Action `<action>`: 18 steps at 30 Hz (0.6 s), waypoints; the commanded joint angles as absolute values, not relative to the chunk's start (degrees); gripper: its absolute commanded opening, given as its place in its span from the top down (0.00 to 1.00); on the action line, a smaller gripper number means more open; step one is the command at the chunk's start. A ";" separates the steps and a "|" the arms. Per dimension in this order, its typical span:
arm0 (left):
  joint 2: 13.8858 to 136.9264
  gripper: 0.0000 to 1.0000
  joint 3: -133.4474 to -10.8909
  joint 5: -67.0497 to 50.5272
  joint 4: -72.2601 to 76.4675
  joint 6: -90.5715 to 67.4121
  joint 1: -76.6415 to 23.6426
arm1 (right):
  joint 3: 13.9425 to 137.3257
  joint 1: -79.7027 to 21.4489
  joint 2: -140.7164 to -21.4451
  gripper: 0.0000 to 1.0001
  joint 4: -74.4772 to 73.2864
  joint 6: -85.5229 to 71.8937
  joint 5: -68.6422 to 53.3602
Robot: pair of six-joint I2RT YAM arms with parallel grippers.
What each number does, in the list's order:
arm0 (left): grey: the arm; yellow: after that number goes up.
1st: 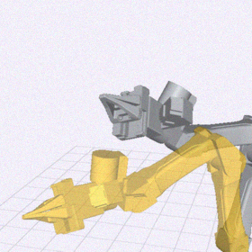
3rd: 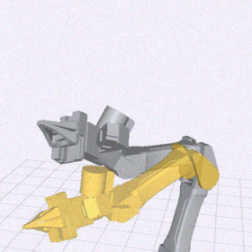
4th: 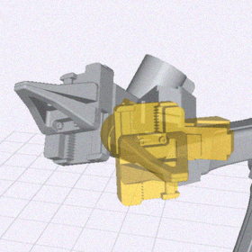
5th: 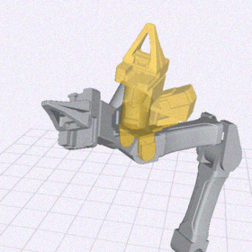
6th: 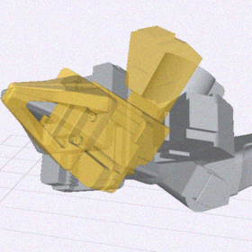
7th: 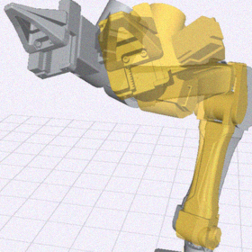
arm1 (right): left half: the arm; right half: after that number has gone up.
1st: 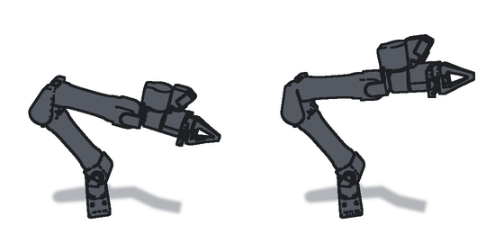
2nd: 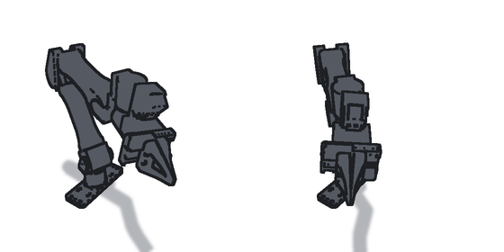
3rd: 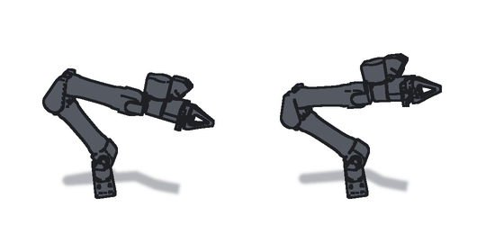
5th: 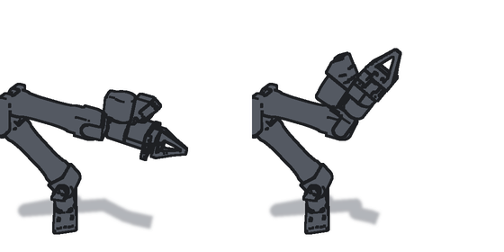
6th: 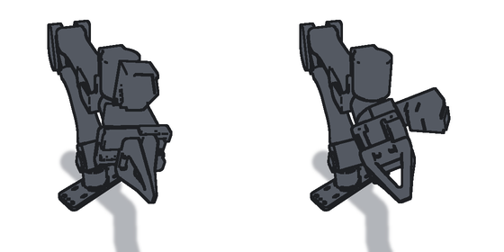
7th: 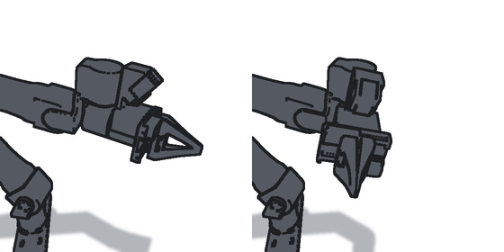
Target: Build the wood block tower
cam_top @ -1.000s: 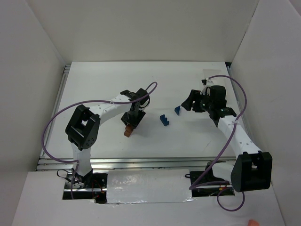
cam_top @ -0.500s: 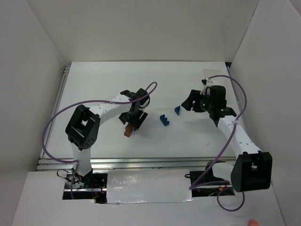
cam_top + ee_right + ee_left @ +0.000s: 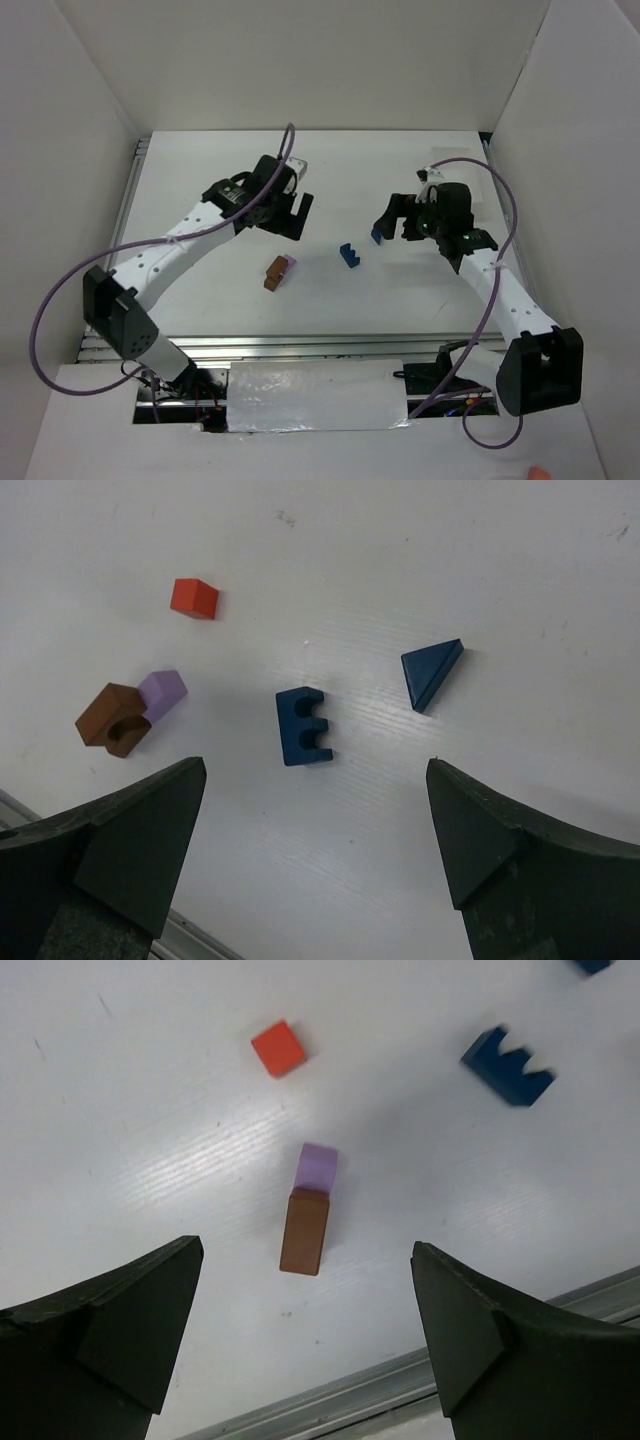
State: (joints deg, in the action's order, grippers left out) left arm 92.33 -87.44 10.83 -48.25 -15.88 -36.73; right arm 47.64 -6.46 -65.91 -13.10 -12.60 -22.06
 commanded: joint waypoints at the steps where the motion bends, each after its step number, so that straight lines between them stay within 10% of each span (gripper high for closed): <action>1: 85.79 0.01 -85.01 10.99 -37.99 -21.09 -35.78 | 50.18 -11.59 -66.09 0.00 -16.60 -9.94 -15.58; 18: 67.94 0.01 -66.28 5.63 -26.46 -28.74 -26.98 | 57.04 -31.11 -88.32 0.11 -19.43 -10.37 6.59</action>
